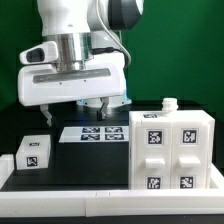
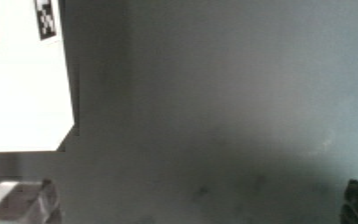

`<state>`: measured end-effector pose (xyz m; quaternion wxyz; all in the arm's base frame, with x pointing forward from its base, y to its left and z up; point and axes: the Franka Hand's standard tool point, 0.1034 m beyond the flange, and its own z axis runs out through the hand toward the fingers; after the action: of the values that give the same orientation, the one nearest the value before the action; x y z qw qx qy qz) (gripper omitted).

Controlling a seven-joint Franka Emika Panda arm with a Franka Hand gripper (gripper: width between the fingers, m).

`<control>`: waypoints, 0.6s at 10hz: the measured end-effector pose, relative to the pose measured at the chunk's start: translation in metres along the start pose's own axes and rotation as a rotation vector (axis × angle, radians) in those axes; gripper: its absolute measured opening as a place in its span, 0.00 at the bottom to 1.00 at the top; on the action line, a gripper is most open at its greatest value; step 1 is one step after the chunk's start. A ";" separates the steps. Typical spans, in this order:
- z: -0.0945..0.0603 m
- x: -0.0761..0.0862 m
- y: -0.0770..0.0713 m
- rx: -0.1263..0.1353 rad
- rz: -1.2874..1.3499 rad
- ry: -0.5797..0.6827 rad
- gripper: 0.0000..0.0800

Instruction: Assemble cabinet

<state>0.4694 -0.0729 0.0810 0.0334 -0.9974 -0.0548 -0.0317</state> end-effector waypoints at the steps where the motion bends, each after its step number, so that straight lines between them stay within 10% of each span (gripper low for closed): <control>1: 0.000 0.000 0.000 0.000 -0.002 0.000 1.00; 4: 0.002 -0.007 0.011 -0.003 -0.048 -0.006 1.00; 6: 0.007 -0.026 0.052 -0.014 -0.079 -0.017 1.00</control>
Offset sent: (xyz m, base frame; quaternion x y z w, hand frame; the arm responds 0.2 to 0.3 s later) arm -0.0162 -0.0292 -0.0099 -0.0306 -0.0178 -0.0100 0.9993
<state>0.4497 -0.1269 0.0686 0.0248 -0.9949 -0.0941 -0.0251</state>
